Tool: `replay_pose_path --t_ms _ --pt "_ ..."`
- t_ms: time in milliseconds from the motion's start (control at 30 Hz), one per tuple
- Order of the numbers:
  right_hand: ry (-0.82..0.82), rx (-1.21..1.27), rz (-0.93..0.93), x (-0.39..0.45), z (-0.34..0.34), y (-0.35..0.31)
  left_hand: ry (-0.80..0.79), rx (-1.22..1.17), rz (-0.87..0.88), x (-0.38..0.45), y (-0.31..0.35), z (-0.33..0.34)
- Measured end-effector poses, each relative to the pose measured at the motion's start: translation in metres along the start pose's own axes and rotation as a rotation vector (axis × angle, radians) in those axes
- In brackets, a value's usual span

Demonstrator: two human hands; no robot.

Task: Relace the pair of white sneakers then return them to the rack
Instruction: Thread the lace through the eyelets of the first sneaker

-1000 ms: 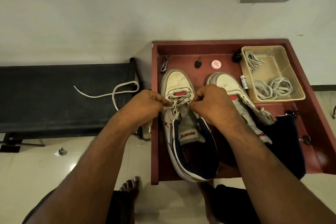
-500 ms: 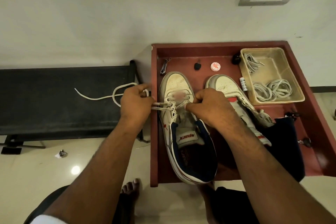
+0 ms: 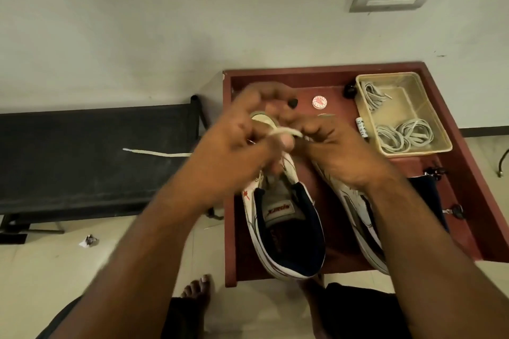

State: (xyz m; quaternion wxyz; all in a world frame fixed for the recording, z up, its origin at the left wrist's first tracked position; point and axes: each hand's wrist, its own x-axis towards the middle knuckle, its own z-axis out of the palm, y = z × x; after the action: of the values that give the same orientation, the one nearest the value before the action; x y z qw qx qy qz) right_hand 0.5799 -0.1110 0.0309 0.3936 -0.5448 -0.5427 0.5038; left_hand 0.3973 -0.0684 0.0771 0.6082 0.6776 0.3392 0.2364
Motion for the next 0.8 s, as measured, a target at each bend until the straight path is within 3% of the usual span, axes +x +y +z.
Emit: replay_pose_path --t_ms 167,267,333,433,500,567,633,767,800 --pt "0.141 0.100 0.083 -0.020 -0.044 -0.002 0.514 0.277 -0.180 0.007 -0.053 -0.064" --pt "0.171 0.087 0.079 -0.026 -0.057 0.000 0.792 0.264 -0.298 0.009 -0.076 -0.080" --pt "0.179 0.102 0.073 -0.024 -0.055 -0.001 0.683 0.183 -0.294 0.013 -0.073 -0.064" --pt "0.119 0.062 0.095 -0.015 -0.035 -0.007 0.259 -0.116 -0.214 0.020 -0.056 -0.021" --pt "0.051 0.015 0.098 -0.010 -0.022 -0.009 0.032 -0.145 -0.201 0.022 -0.053 0.000" --pt "0.037 -0.008 0.118 -0.010 -0.022 -0.008 -0.038 -0.093 -0.199 0.020 -0.053 0.005" --pt "0.079 -0.022 0.148 -0.014 -0.033 -0.005 0.048 -0.032 -0.207 0.019 -0.053 -0.006" --pt "0.267 -0.047 0.189 -0.025 -0.055 -0.003 0.649 0.119 -0.368 0.015 -0.068 -0.062" --pt "0.292 -0.045 0.186 -0.025 -0.054 -0.002 0.705 0.255 -0.399 0.012 -0.072 -0.070"
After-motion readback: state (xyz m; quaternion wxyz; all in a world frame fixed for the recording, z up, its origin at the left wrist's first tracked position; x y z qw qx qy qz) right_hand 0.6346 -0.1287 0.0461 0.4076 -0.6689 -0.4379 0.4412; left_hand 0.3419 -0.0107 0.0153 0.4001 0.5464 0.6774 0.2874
